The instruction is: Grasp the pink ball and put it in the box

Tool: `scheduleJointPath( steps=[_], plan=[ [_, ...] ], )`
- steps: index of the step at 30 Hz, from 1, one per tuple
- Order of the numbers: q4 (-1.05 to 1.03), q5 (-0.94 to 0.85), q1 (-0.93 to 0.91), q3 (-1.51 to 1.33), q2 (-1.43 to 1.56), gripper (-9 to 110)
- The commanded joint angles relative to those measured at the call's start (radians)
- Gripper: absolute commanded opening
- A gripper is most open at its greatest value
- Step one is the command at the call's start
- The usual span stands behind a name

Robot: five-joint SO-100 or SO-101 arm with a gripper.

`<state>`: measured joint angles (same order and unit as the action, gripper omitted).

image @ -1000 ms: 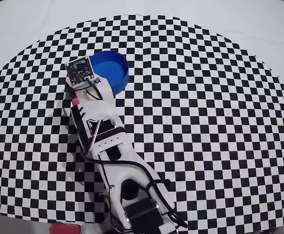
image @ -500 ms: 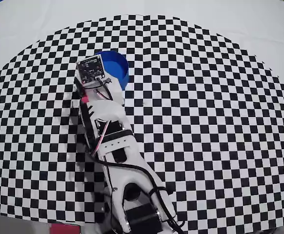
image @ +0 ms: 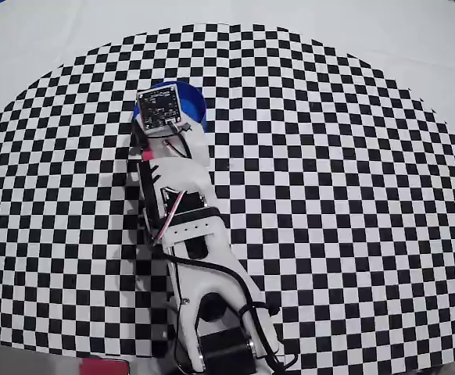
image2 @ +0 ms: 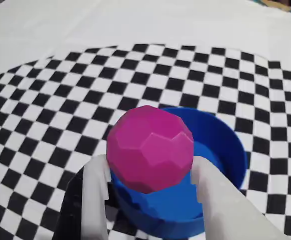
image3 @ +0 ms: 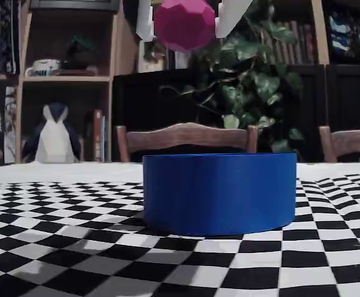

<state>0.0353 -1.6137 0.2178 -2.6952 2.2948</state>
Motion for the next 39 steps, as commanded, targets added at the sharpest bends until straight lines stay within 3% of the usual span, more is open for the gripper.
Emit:
scheduleJointPath(
  steps=[1, 39],
  plan=[
    [0.005, -0.006, -0.011, 0.006, 0.031, 0],
    [0.037, -0.006, -0.049, 0.123, -0.184, 0]
  ],
)
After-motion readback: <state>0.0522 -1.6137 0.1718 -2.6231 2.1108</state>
